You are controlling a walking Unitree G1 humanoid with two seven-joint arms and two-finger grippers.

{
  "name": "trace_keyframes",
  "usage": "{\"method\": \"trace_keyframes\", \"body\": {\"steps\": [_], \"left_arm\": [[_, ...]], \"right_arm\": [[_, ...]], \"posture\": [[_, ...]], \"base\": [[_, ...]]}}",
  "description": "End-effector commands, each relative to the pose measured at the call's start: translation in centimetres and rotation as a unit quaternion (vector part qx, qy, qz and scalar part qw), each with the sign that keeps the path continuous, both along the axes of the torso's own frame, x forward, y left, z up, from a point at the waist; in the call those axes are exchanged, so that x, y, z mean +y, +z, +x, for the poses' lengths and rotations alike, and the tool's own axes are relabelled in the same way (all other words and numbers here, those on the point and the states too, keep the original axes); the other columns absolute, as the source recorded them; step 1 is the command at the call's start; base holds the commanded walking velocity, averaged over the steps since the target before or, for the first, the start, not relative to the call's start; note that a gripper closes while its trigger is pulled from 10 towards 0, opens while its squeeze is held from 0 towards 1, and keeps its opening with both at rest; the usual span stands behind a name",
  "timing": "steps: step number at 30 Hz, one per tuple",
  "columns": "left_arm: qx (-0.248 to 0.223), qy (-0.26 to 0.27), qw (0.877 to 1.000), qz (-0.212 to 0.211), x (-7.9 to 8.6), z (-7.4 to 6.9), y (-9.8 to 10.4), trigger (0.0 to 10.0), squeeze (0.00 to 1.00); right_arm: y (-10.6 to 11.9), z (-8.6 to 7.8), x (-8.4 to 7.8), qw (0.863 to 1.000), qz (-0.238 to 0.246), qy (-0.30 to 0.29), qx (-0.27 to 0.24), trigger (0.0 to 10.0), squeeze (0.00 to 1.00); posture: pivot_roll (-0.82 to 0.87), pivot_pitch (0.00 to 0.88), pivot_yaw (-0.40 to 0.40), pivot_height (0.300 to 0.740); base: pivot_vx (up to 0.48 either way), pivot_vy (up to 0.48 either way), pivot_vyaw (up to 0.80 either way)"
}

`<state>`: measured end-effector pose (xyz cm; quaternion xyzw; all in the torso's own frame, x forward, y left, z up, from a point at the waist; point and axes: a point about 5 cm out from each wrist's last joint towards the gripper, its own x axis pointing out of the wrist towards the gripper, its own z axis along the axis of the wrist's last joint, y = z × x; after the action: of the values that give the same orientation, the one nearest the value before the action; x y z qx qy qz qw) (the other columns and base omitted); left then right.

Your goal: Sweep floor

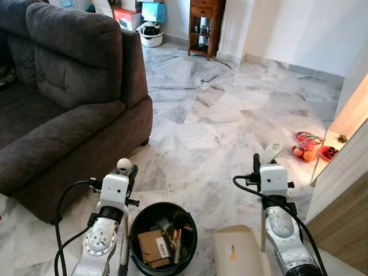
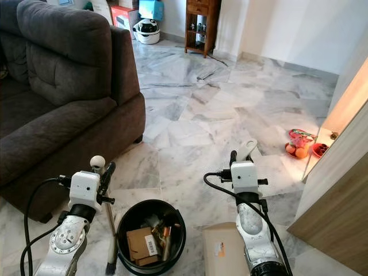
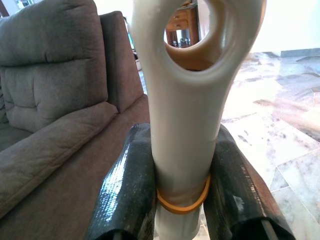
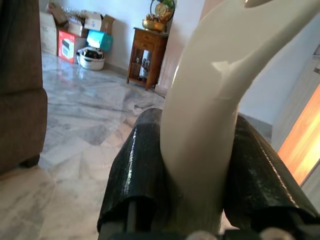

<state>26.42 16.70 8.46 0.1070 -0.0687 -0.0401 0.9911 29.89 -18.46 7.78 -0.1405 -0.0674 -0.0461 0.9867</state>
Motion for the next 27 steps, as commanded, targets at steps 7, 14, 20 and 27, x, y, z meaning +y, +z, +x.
{"method": "trace_keyframes", "body": {"steps": [7, 14, 20, 27], "left_arm": [[-0.019, -0.006, 1.0, -0.001, 0.23, -0.08, 0.89, 10.0, 0.0], [-0.019, -0.01, 1.0, -0.001, 0.01, 0.07, 0.87, 10.0, 0.0], [-0.018, -0.014, 1.0, 0.0, -0.06, -0.04, 0.74, 10.0, 0.0], [-0.017, -0.015, 1.0, 0.002, 0.05, -0.01, 0.68, 10.0, 0.0]], "right_arm": [[0.8, 0.49, -0.09, 1.0, 0.011, 0.013, -0.024, 10.0, 0.0], [0.71, 0.41, -0.22, 0.999, 0.022, 0.012, -0.024, 10.0, 0.0], [0.54, 0.35, -0.34, 0.999, 0.021, 0.009, -0.023, 10.0, 0.0], [0.69, 0.52, -0.28, 0.999, 0.022, 0.01, -0.026, 10.0, 0.0]], "posture": [[0.1, 0.029, -0.001, 0.74], [0.09, 0.019, 0.004, 0.74], [0.09, 0.002, 0.009, 0.74], [0.09, 0.0, 0.012, 0.74]], "base": [[0.0, 0.0, 0.0], [0.0, 0.0, 0.0], [0.0, 0.0, 0.0], [0.0, 0.0, 0.0]]}}
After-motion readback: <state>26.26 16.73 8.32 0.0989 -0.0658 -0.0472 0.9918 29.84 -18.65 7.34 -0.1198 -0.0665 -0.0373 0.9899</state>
